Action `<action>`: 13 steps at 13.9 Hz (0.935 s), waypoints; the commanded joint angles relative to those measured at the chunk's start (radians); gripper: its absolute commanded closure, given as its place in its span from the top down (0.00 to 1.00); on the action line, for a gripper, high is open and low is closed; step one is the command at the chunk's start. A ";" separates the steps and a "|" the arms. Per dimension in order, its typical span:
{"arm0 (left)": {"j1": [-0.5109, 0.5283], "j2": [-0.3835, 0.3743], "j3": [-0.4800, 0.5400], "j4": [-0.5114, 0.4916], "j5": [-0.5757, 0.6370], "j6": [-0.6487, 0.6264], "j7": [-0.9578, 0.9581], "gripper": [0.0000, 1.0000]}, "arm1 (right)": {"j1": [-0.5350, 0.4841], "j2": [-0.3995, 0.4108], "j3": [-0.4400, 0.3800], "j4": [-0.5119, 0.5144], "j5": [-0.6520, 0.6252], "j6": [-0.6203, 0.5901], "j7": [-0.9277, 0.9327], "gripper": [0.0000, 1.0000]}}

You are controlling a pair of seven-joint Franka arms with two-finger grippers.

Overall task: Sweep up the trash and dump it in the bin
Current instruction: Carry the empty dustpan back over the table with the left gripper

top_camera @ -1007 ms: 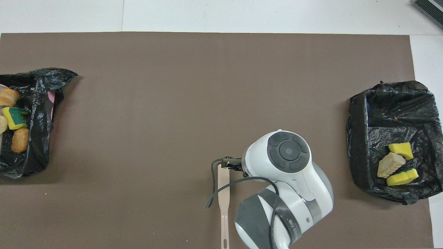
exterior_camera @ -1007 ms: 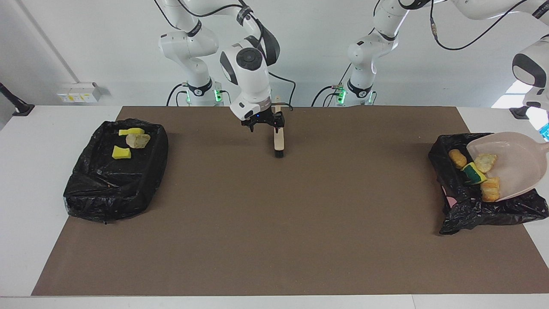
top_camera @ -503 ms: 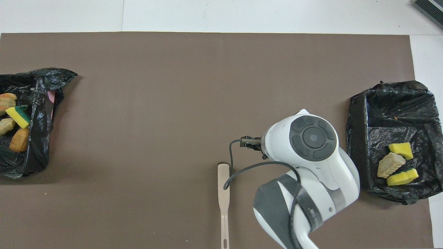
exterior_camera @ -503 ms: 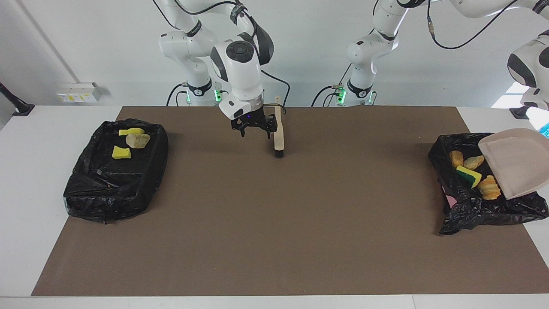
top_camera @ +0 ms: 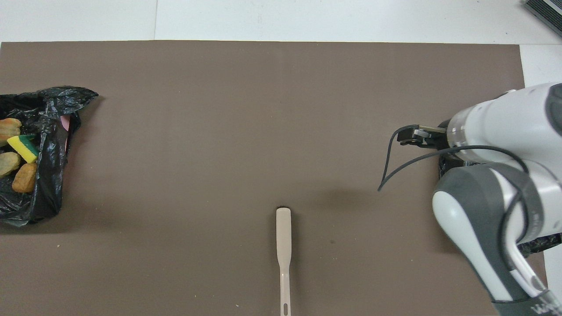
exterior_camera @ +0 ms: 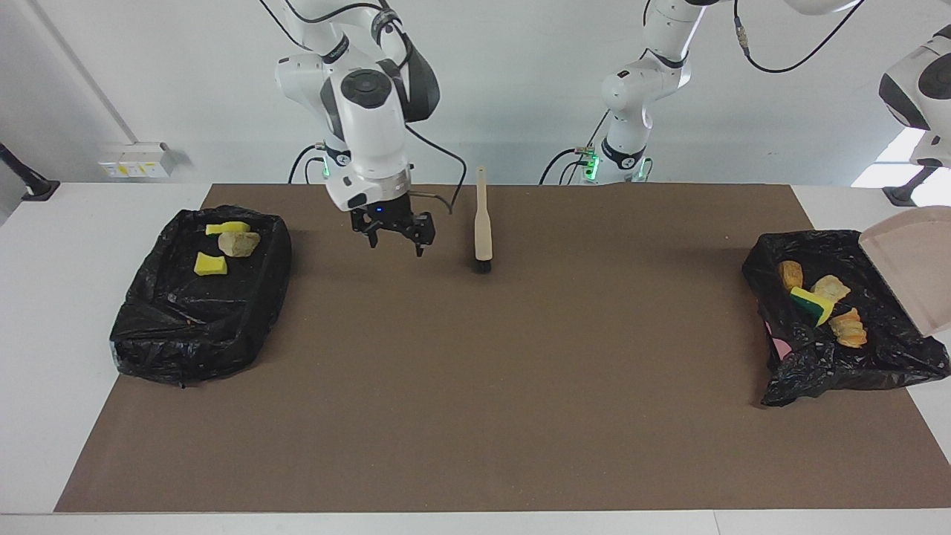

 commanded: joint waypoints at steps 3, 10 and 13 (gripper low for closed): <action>-0.109 -0.016 0.011 0.003 -0.111 -0.118 -0.278 0.00 | 0.001 -0.028 -0.098 0.162 -0.011 -0.211 -0.148 1.00; -0.184 -0.024 0.008 -0.007 -0.439 -0.224 -0.625 0.00 | 0.001 -0.145 -0.151 0.234 -0.009 -0.428 -0.246 1.00; -0.222 -0.027 0.007 -0.010 -0.580 -0.277 -0.743 0.00 | -0.002 -0.157 -0.155 0.239 0.001 -0.453 -0.250 1.00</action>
